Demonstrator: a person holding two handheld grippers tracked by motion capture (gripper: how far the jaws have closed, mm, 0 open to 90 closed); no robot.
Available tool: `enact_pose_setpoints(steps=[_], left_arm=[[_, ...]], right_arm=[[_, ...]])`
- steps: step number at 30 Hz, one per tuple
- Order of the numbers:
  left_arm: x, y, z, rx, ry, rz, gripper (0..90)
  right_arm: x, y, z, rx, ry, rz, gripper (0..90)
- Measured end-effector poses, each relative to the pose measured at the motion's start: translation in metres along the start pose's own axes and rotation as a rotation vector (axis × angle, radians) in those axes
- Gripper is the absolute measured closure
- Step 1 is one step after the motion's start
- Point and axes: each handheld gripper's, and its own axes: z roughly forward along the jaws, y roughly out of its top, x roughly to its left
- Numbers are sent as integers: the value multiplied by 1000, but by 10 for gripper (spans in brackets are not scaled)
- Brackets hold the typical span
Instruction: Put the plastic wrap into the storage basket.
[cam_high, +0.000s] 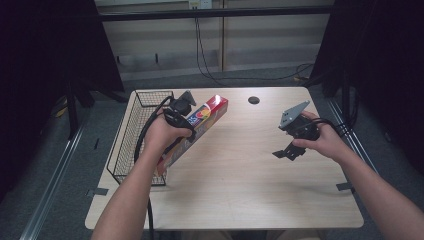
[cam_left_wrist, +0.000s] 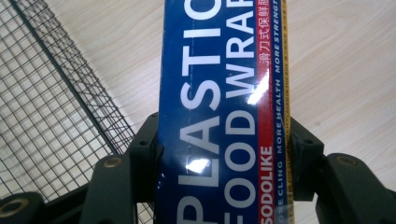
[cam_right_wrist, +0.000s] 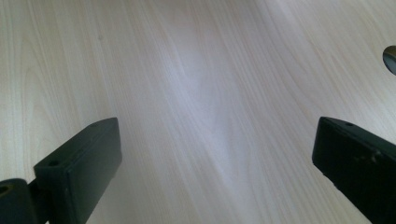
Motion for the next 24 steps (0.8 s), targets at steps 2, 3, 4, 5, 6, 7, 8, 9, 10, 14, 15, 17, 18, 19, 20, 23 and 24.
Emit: enact_pose_setpoints(steps=[2,3,4,5,6,7,8,9,10,14,15,17,18,19,20,23,24], left_arm=[[3,0,-2,2,-2,-8,437],[3,0,-2,2,-2,-8,437],[4,-1,-2,5,0,-25,437],[4,0,-2,10,8,-28,437],[5,-1,-2,5,20,-35,437],[7,-1,-3,3,8,-59,437],[8,-1,-4,-4,18,-65,437],[8,-1,-5,-4,22,-64,437],[8,-1,-5,-4,22,-64,437],[11,-1,-10,-5,32,-95,437],[11,-1,-10,-5,32,-95,437],[12,-1,-11,-10,37,-107,438],[14,-1,-13,-5,39,-111,438],[15,-2,-15,-10,44,-124,438],[16,-2,-15,-7,41,-125,438],[18,-3,-16,-6,43,-134,438],[20,-5,-18,-12,49,-150,438]], right_arm=[[0,0,0,-4,1,2,13],[0,0,0,-2,2,4,13],[0,0,0,-1,2,7,13],[0,0,0,-1,2,7,13],[0,0,0,0,3,9,13],[0,0,-1,-2,3,13,13],[0,0,-1,-4,5,14,13],[0,0,-2,-5,3,14,13],[0,0,-2,-5,3,14,13],[-1,-1,-1,-8,9,15,13],[-1,-1,-1,-10,8,18,13],[-1,-1,-1,-10,12,19,13],[-1,-1,0,-10,8,21,13],[-1,-1,0,-10,9,21,13],[-1,-1,0,-7,8,22,13],[-1,-1,0,-8,8,22,13],[-1,-1,0,-10,7,23,13]])
